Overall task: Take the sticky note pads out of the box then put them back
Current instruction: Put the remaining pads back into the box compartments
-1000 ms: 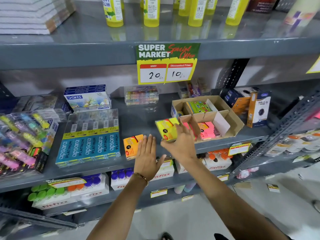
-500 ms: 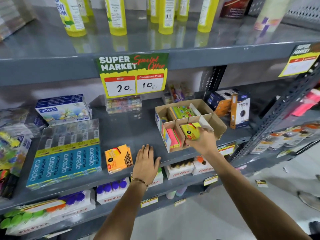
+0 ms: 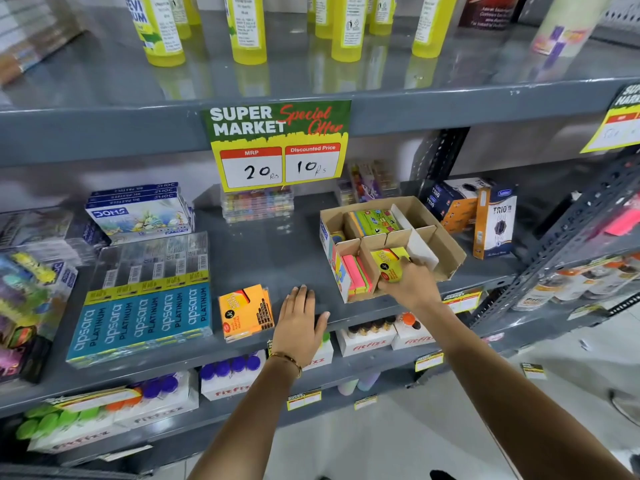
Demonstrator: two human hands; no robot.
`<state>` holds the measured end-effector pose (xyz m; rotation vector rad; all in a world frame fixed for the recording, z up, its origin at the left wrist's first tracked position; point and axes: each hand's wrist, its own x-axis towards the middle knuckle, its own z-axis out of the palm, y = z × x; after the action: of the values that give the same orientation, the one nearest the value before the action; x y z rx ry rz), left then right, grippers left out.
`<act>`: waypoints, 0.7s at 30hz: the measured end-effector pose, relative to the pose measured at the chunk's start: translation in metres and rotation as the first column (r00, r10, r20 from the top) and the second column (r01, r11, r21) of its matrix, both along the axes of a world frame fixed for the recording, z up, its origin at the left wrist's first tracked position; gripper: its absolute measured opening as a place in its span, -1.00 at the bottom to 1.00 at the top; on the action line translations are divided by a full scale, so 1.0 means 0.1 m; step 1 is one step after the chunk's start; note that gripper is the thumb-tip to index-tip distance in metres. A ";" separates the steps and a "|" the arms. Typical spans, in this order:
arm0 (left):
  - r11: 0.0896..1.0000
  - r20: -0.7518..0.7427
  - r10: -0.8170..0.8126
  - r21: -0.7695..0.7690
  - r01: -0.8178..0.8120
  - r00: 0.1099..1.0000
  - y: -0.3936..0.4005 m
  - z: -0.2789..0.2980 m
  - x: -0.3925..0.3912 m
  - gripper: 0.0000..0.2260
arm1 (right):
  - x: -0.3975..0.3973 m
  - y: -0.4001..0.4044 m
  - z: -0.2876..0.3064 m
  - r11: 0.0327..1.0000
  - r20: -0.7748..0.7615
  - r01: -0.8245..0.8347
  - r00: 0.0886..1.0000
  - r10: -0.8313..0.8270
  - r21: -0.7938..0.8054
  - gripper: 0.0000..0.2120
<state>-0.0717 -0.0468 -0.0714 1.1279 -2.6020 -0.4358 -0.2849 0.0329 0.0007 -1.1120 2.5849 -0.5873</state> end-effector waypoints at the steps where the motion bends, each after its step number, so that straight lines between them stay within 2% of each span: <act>1: 1.000 0.000 -0.002 0.000 0.002 1.000 0.00 0.00 0.00 -0.53 | 0.00 0.00 0.00 1.000 -0.003 -0.002 1.000 0.002 0.008 -0.53; 6: 1.000 0.001 -0.006 0.007 0.006 1.000 0.00 0.01 0.00 -0.53 | -0.03 0.02 0.04 0.996 -0.032 -0.060 0.998 0.062 0.060 -0.45; 10: 1.000 0.004 -0.007 0.018 0.006 1.000 0.00 0.02 0.00 -0.53 | -0.05 0.17 0.10 0.988 -0.151 -0.115 0.984 0.099 -0.102 -0.48; 15: 0.999 0.005 -0.011 0.037 0.011 1.000 0.00 0.03 0.01 -0.52 | -0.06 0.23 0.07 0.958 -0.277 -0.268 0.917 0.287 0.104 -0.57; 18: 0.997 0.007 -0.013 0.071 0.012 1.000 0.00 0.07 0.00 -0.51 | -0.04 0.21 0.07 0.961 -0.307 -0.261 0.911 0.277 0.091 -0.59; 21: 0.999 0.026 -0.050 0.019 0.049 0.998 0.00 0.13 0.02 -0.51 | -0.02 0.21 0.07 0.964 -0.307 -0.252 0.914 0.267 0.089 -0.58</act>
<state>-0.0695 -0.0465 -0.0585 1.0838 -2.6587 -0.4589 -0.2871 0.0536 0.0077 -1.6172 2.6210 -0.3026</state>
